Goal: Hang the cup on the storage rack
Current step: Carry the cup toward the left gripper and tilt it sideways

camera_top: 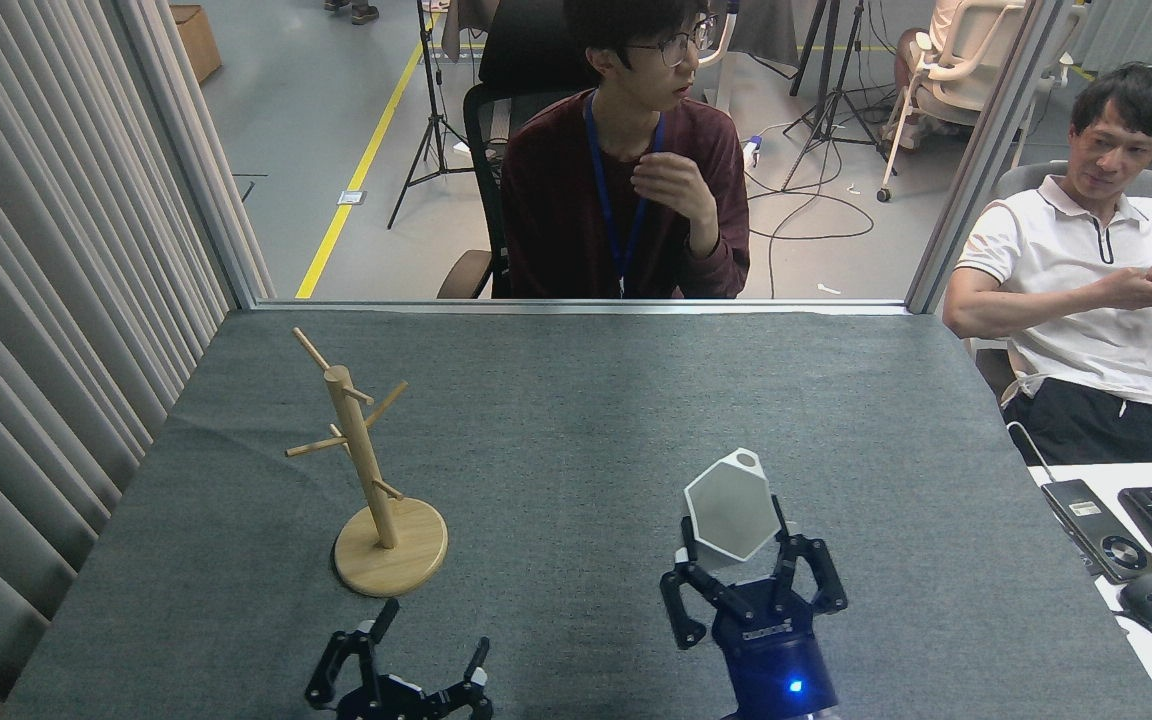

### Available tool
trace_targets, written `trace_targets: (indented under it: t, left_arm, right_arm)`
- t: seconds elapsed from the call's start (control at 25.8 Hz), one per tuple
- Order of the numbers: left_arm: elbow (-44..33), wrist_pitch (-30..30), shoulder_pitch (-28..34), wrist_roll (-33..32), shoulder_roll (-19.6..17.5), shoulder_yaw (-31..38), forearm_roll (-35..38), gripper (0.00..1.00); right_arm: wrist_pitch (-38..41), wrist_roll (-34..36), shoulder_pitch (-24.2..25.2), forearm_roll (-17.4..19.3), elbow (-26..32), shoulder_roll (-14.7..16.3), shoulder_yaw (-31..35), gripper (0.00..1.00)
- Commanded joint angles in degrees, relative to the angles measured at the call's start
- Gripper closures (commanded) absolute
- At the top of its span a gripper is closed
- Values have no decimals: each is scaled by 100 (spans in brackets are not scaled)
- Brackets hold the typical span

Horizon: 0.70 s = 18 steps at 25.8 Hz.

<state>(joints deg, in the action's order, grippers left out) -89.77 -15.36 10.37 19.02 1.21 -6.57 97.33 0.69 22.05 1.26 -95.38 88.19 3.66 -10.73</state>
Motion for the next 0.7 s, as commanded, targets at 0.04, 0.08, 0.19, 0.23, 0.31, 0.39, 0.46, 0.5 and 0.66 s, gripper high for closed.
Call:
trace_targets:
  t: [0.04, 0.08, 0.19, 0.23, 0.31, 0.39, 0.46, 0.5, 0.66]
  left_arm:
    - [48, 147, -105, -47, 19, -618, 251, 0]
    - [48, 147, -114, -47, 11, -706, 251, 0]
    - [56, 156, -149, -47, 19, -925, 251, 0]
    - [65, 156, -176, -47, 19, -978, 260, 0]
    - [65, 156, -193, -47, 19, -1031, 260, 0]
    - [74, 156, -193, -47, 54, -1048, 260, 0]
    - [83, 156, -193, -47, 54, -1040, 260, 0]
    - [83, 165, -193, -47, 54, -1040, 260, 0]
    - [74, 165, -193, -30, 54, -1040, 251, 0]
  right_arm:
    - [-25, 18, 226, -482, 137, -322, -509, 33]
    - [-25, 18, 243, -544, 128, -402, -579, 33]
    - [-34, 27, 270, -684, 119, -604, -834, 33]
    - [-43, 27, 278, -746, 102, -648, -922, 33]
    - [-52, 36, 296, -878, 66, -718, -1124, 33]
    - [-52, 36, 357, -974, 49, -744, -1291, 33]
    - [-78, 53, 472, -1018, 49, -779, -1414, 33]
    - [-78, 53, 533, -1027, 49, -771, -1458, 33]
    - [-87, 150, 683, -1027, 58, -727, -1502, 33]
